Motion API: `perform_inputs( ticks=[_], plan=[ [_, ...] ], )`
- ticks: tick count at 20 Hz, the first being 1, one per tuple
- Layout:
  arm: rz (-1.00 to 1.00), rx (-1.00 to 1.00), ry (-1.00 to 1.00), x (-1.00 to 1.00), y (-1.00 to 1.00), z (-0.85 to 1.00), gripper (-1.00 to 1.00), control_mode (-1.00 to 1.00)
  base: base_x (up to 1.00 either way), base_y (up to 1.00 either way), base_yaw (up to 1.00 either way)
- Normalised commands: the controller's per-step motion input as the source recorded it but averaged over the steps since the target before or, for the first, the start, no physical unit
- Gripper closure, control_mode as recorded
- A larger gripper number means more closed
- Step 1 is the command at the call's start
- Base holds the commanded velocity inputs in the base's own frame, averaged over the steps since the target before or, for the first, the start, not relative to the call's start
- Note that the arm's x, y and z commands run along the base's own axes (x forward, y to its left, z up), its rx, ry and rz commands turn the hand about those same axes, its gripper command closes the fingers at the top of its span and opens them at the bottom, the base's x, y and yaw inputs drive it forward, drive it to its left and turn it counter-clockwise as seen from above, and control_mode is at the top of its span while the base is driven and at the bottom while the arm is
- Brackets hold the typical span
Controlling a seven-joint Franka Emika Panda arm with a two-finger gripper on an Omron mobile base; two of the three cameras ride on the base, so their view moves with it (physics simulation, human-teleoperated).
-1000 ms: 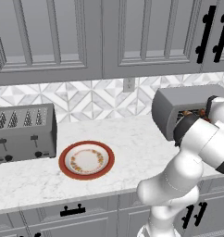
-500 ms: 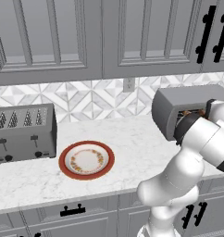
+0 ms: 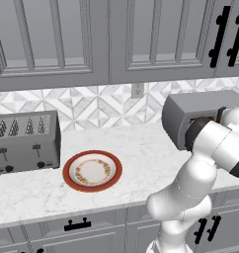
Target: Pick up the kebab skewer and baguette bread, and place them inside the toaster oven. Close the toaster oven door and start by setting the timer.
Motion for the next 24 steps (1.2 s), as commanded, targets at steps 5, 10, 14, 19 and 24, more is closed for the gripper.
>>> perform_inputs(
  ticks=[5,10,14,19,24],
  plan=[
    [0.0,0.03,-0.02,0.09,0.0,-0.33,-1.0,-1.0,0.0,0.0,0.0],
    [0.0,0.03,-0.03,0.11,0.01,-0.31,-1.0,-1.0,0.0,0.0,0.0],
    [0.0,0.02,-0.03,0.16,0.0,-0.22,-1.0,-1.0,0.0,0.0,0.0],
    [0.0,0.02,-0.03,0.22,0.0,-0.03,-1.0,-1.0,0.0,0.0,0.0],
    [0.0,0.03,-0.03,0.31,0.03,0.0,-1.0,-1.0,0.0,0.0,0.0]
  ],
)
